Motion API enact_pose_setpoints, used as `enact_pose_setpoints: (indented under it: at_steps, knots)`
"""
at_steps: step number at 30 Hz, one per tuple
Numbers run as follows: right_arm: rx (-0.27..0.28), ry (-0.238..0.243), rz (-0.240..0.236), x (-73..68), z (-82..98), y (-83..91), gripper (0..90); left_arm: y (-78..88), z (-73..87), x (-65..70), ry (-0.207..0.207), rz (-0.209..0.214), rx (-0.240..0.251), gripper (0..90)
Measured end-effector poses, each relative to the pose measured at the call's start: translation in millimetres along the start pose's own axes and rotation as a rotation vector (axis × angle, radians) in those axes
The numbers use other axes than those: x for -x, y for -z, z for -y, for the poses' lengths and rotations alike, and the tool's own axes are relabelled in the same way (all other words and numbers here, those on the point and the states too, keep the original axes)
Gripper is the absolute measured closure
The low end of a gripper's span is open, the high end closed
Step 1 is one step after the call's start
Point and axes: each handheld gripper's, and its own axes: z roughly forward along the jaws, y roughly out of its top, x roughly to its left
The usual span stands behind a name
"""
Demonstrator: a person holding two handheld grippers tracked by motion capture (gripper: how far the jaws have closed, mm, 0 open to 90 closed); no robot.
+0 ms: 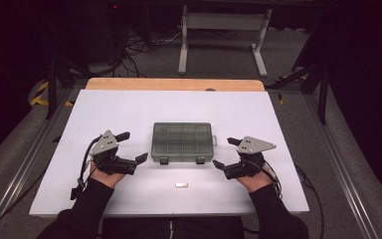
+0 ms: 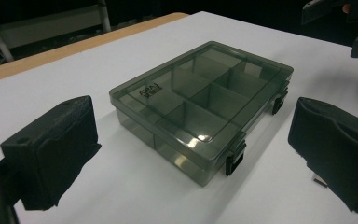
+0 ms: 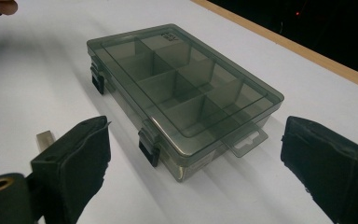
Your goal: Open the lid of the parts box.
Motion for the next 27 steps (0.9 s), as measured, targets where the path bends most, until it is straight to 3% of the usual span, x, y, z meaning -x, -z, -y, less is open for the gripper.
enact_pose_setpoints:
  at_steps: [4,7,10,12,14,20,23,27]
  knots:
    - [-0.013,-0.006,-0.014,3.1,-1.0,-6.5,8.8,-11.5,-2.4,0.9,-0.022,0.02,-0.02,2.8]
    - [-0.03,0.001,-0.039,6.0,-2.2,-13.3,8.9,-20.5,-5.2,8.6,-0.085,0.049,-0.054,3.1]
    - [-0.038,-0.001,-0.047,7.0,-2.4,-16.8,9.0,-24.0,-5.5,10.1,-0.08,0.06,-0.061,3.4]
    - [-0.055,-0.004,-0.055,6.5,-1.3,-20.0,9.0,-27.4,-4.3,9.0,-0.071,0.06,-0.081,3.7]
    - [-0.084,-0.006,-0.062,5.9,1.0,-22.4,10.2,-31.2,-1.5,8.0,-0.067,0.047,-0.132,4.6]
    - [-0.102,-0.036,-0.08,7.4,5.0,-24.6,14.4,-34.5,1.9,6.0,-0.044,0.04,-0.174,6.4]
    - [-0.118,-0.048,-0.086,8.8,6.8,-26.5,16.0,-34.8,2.1,3.3,-0.016,0.052,-0.184,7.6]
    - [-0.143,-0.054,-0.099,9.9,8.6,-29.3,23.8,-36.5,3.6,1.6,-0.014,0.072,-0.218,12.6]
